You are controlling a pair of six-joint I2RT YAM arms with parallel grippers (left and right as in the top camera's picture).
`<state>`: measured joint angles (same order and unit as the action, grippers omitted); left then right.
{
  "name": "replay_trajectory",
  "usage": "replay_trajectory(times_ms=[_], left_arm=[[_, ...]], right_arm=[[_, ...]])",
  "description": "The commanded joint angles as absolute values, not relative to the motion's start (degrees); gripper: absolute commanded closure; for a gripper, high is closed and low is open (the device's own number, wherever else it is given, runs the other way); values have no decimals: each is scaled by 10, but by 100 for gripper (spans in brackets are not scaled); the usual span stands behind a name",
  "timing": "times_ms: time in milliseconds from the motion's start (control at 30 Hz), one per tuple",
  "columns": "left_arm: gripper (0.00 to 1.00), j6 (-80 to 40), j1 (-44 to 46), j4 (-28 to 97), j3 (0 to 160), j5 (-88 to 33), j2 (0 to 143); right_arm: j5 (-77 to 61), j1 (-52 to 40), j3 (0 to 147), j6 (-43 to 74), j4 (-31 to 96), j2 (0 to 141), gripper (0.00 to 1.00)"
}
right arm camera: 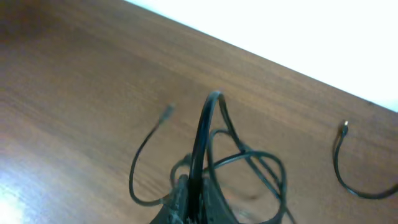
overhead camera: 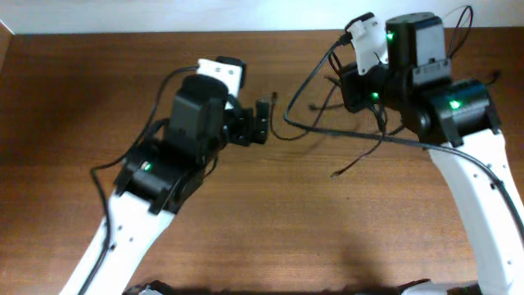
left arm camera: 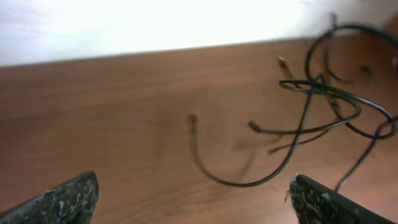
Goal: Untangle cables
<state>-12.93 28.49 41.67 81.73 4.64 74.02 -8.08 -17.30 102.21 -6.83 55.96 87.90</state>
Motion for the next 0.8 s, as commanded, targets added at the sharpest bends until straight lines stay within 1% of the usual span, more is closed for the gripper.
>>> replay_trajectory(times_ms=[0,100,200,333,400,467,533,600,633,667,700,733,767], left_arm=[[0,-111,287,378,828,-156,812],[1,-92,287,334,828,-268,866],[0,-16,287,299,828,-419,894],[0,6,287,255,828,-458,893],[0,48,287,201,828,-555,893],[0,117,287,177,828,-616,893],[10,151,287,171,828,-602,895],[9,131,287,177,828,-514,895],[6,129,287,192,828,-492,896],[13,169,287,211,828,-487,898],[16,224,287,231,827,-485,901],[15,263,287,244,827,-482,908],[8,283,287,249,827,-459,924]], right_arm=[[-84,-176,1030,-66,575,832,96],[-83,-175,1030,-66,582,809,96],[-59,-175,1030,-68,590,794,96],[-56,-175,1030,-70,620,791,96],[-56,-175,1030,-70,625,789,96],[-56,-175,1031,-71,627,782,96],[-55,-175,1031,-73,628,773,96],[-53,-175,1031,-77,631,767,96],[-53,-175,1031,-80,632,765,96],[-54,-175,1031,-81,634,765,96],[-54,-175,1031,-81,637,765,96],[-54,-175,1031,-81,644,765,96],[-55,-175,1031,-81,650,765,96]])
